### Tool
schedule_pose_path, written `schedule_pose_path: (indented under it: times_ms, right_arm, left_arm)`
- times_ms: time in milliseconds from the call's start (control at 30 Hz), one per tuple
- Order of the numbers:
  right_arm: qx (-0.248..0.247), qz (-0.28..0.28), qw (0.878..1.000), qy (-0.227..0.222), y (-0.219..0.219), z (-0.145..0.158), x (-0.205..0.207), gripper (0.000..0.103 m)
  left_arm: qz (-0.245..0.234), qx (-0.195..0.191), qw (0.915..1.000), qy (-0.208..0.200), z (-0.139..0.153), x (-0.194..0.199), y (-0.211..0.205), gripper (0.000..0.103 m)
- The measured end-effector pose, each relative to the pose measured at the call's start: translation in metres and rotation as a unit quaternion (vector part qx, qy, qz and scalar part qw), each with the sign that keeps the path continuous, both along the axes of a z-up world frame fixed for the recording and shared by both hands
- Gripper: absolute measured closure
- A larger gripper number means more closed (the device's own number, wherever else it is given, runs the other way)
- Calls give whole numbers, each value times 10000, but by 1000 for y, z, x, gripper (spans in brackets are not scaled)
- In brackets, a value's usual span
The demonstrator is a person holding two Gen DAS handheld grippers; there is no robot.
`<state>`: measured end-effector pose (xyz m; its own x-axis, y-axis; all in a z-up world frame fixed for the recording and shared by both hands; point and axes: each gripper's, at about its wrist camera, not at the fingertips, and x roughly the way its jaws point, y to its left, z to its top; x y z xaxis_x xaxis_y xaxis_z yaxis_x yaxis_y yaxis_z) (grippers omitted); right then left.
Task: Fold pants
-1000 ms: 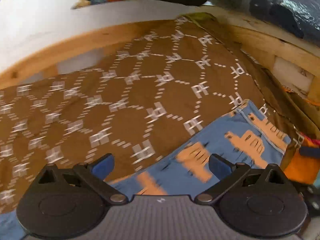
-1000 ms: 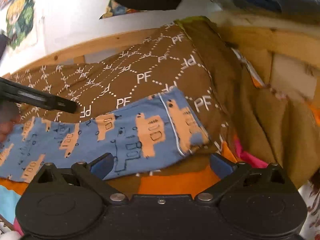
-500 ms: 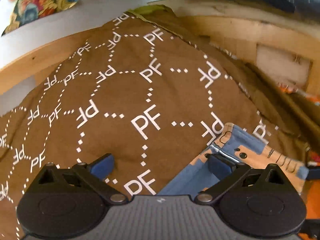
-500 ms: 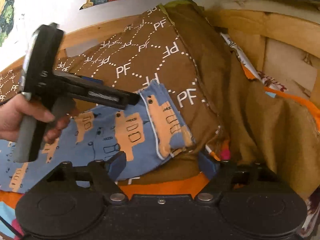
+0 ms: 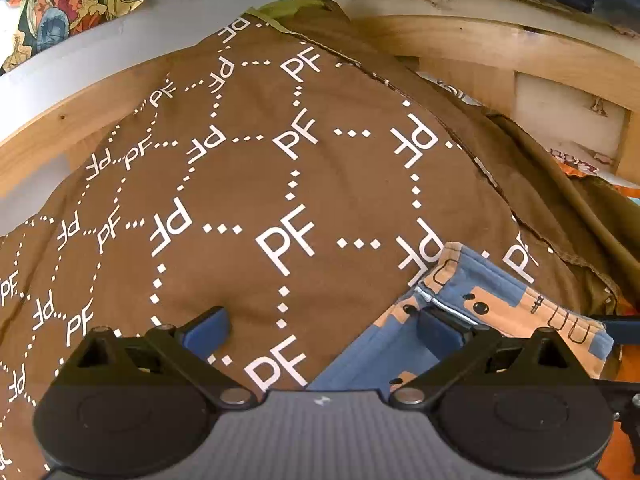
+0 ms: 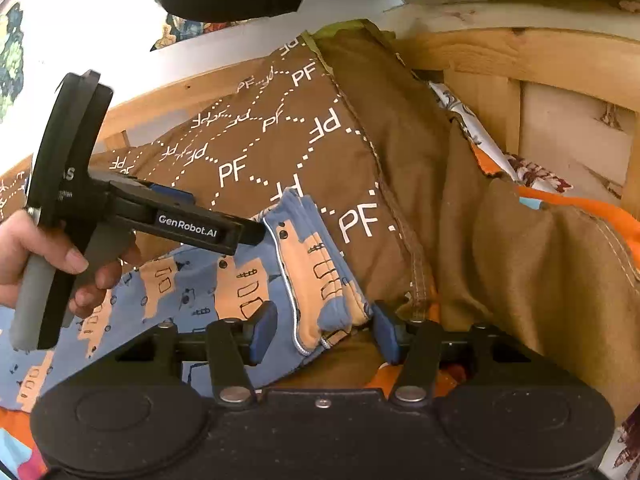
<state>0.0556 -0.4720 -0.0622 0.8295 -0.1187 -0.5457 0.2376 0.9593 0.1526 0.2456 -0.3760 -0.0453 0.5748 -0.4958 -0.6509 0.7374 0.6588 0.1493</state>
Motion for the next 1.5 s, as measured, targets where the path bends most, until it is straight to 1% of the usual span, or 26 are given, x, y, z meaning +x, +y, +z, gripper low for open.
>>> schedule_pose_path:
  times_ms: [67,133,200,233,333,400,433,500,600,667,700,733,833,967,1000,1067,1133,1200,1233,1267,1300,1333,1400,1433,1467,1500]
  right_arm:
    - [-120,-61,9999,-21,2,-1,-1,60]
    - [-113,-104,9999,-78,1,-1,-3,64]
    - [-113,-130,9997,-154,0,-1,-6,72]
    - [-184,-161,9996,-170,1,-1,-6,81]
    - [-418,-107,9988,-211,6,0,-8,82]
    - [-631,-50,9977,-236,12,0,-9,84]
    - [-756,-11,9968,-251,16,0,-9,85]
    - [-1054,60,9941,-268,25,1,-9,86]
    - [-1731,304,9840,-303,43,2,-10,88]
    - [-2144,486,9750,-324,56,2,-10,89]
    - [-2320,557,9706,-319,62,1,-10,89]
    - [-2575,670,9635,-297,70,0,-9,89]
    - [-3098,979,9454,-258,87,-5,-8,89]
    - [-3588,1331,9238,-163,104,-14,-8,89]
    - [-3650,1378,9206,-147,107,-15,-8,89]
    - [-3735,1446,9162,-123,110,-18,-9,89]
    - [-3737,1454,9161,-91,110,-20,-8,89]
    - [-3712,1435,9174,-76,108,-20,-8,90]
    - [-3711,1420,9176,-72,108,-20,-7,89]
    - [-3717,1398,9177,-71,107,-20,-7,89]
    - [-3723,1348,9183,-73,107,-20,-8,89]
    - [-3696,1297,9201,-76,106,-20,-10,84]
    - [-3571,1192,9264,-76,102,-18,-13,67]
    - [-3526,1173,9284,-81,101,-18,-15,53]
    - [-3527,1210,9279,-64,101,-20,-16,48]
    - [-3566,1253,9258,-32,101,-21,-15,49]
  left_arm:
    - [13,-4,10000,60,1,0,0,0]
    - [50,-42,9998,173,4,1,1,0]
    - [160,-114,9992,343,9,1,5,0]
    - [255,-165,9985,453,12,2,6,0]
    - [446,-472,9942,861,22,2,17,0]
    - [447,-764,9882,1254,26,1,25,4]
    - [446,-912,9833,1513,28,1,27,7]
    - [377,-1149,9716,2033,29,2,28,10]
    - [211,-1218,9590,2549,30,4,20,10]
    - [135,-1178,9542,2748,30,5,14,10]
    - [125,-1137,9531,2801,31,6,11,10]
    - [123,-1078,9534,2816,31,7,9,10]
    - [199,-860,9570,2765,34,10,1,14]
    - [235,-875,9517,2933,34,14,-7,16]
    - [244,-862,9502,2983,33,14,-9,19]
    - [323,-708,9500,3025,29,15,-15,28]
    - [389,-514,9488,3093,23,16,-22,51]
    - [431,-545,9447,3204,18,17,-24,61]
    - [461,-595,9434,3229,17,17,-24,68]
    - [493,-640,9427,3238,16,18,-23,72]
    - [503,-687,9413,3267,15,18,-21,80]
    - [524,-745,9388,3323,14,19,-19,82]
    - [573,-881,9327,3449,13,22,-12,83]
    - [588,-926,9302,3502,12,22,-10,83]
    - [595,-968,9278,3553,11,23,-9,83]
    - [595,-1006,9259,3592,10,23,-7,83]
